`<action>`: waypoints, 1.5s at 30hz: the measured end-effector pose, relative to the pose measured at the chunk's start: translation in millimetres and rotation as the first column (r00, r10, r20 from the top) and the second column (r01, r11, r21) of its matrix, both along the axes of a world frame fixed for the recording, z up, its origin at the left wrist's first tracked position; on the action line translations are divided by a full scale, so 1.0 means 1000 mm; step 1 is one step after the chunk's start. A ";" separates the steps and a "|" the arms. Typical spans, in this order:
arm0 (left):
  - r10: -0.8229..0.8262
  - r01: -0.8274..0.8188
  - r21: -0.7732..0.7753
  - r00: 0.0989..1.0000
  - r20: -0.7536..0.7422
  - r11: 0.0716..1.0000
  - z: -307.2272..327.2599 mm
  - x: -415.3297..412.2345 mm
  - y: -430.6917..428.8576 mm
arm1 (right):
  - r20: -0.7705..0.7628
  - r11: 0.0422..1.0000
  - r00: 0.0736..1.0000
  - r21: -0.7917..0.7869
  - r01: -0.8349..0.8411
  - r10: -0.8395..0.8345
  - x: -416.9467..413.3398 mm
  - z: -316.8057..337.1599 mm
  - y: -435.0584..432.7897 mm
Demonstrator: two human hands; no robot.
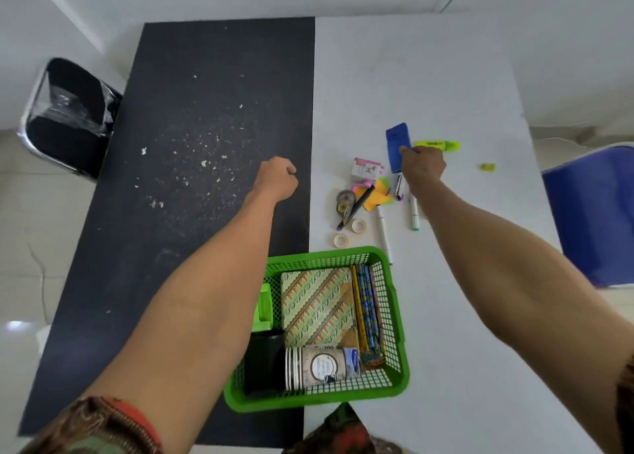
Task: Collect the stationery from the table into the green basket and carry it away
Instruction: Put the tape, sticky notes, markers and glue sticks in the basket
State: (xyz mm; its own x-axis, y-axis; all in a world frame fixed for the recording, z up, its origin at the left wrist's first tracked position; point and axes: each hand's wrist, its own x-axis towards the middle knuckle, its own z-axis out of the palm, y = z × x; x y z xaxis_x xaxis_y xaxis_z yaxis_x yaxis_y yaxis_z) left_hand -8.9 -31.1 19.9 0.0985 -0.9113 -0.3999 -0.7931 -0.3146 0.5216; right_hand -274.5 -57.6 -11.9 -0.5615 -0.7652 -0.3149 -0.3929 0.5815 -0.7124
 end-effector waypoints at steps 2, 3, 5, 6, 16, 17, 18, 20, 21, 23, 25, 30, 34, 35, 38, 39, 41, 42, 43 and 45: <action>0.024 -0.024 -0.028 1.000 -0.002 0.999 0.016 0.004 0.017 | 0.156 0.998 0.988 -0.060 0.013 -0.003 0.019 0.021 0.025; 0.034 -0.034 -0.031 0.999 0.000 0.999 0.021 0.004 0.025 | 0.255 0.998 0.967 -0.062 0.005 0.011 0.028 0.024 0.035; 0.044 -0.044 -0.043 0.999 0.003 0.998 0.031 0.004 0.046 | 0.497 0.999 0.866 -0.038 -0.036 0.050 0.047 0.036 0.063; 0.042 -0.043 -0.058 0.999 -0.004 0.997 0.039 0.003 0.060 | 0.562 0.998 0.825 -0.044 -0.038 0.056 0.056 0.039 0.080; 0.009 -0.016 0.082 0.996 0.090 0.997 0.032 0.019 0.161 | 0.719 0.944 0.677 0.088 -0.317 0.160 0.141 0.022 0.219; 0.004 -0.015 0.111 0.995 0.099 0.994 0.029 0.025 0.167 | 0.730 0.934 0.663 0.097 -0.345 0.169 0.145 0.017 0.226; 0.002 -0.016 0.137 0.995 0.102 0.990 0.026 0.030 0.171 | 0.732 0.922 0.655 0.099 -0.373 0.187 0.149 0.012 0.232; 0.006 -0.024 0.164 0.994 0.105 0.986 0.020 0.039 0.177 | 0.710 0.899 0.669 0.119 -0.422 0.220 0.156 0.002 0.240; 0.009 -0.026 0.171 0.995 0.103 0.985 0.019 0.044 0.178 | 0.691 0.889 0.685 0.136 -0.438 0.232 0.162 -0.001 0.242; -0.011 -0.007 0.181 0.995 0.100 0.983 0.015 0.052 0.177 | 0.642 0.868 0.721 0.171 -0.466 0.261 0.173 -0.013 0.243; -0.026 0.008 0.177 0.995 0.101 0.984 0.013 0.057 0.176 | 0.595 0.849 0.748 0.196 -0.491 0.295 0.184 -0.022 0.245; -0.047 0.026 0.182 0.992 0.115 0.983 0.004 0.068 0.172 | 0.543 0.795 0.751 0.227 -0.563 0.376 0.214 -0.051 0.246; -0.072 0.052 0.210 0.993 0.091 0.976 -0.005 0.075 0.174 | 0.522 0.756 0.745 0.258 -0.602 0.415 0.229 -0.046 0.247; -0.068 0.049 0.210 0.994 0.082 0.976 -0.006 0.075 0.174 | 0.527 0.748 0.741 0.265 -0.608 0.416 0.229 -0.045 0.247; -0.049 0.036 0.196 0.997 0.061 0.980 -0.007 0.077 0.172 | 0.533 0.715 0.729 0.294 -0.635 0.429 0.225 -0.047 0.241; -0.047 0.035 0.193 0.997 0.059 0.981 -0.007 0.077 0.171 | 0.518 0.695 0.725 0.304 -0.652 0.453 0.222 -0.046 0.240; -0.053 0.042 0.190 0.997 0.056 0.981 -0.007 0.078 0.169 | 0.498 0.663 0.716 0.321 -0.676 0.489 0.217 -0.046 0.240; -0.059 0.048 0.190 0.997 0.056 0.981 -0.007 0.078 0.168 | 0.499 0.656 0.710 0.319 -0.684 0.497 0.215 -0.046 0.241; -0.064 0.052 0.196 0.996 0.055 0.979 -0.007 0.079 0.168 | 0.502 0.649 0.699 0.309 -0.695 0.509 0.213 -0.047 0.241; -0.071 0.059 0.207 0.996 0.051 0.977 -0.007 0.079 0.168 | 0.503 0.654 0.690 0.285 -0.701 0.520 0.213 -0.048 0.242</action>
State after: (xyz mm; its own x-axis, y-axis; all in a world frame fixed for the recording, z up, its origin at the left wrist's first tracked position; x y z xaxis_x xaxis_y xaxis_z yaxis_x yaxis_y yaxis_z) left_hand 70.4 136.6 13.1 0.0703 -0.8156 -0.5744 -0.8420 -0.3573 0.4042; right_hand -61.7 183.9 -59.5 0.2058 -0.6191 -0.7579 -0.5499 0.5675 -0.6128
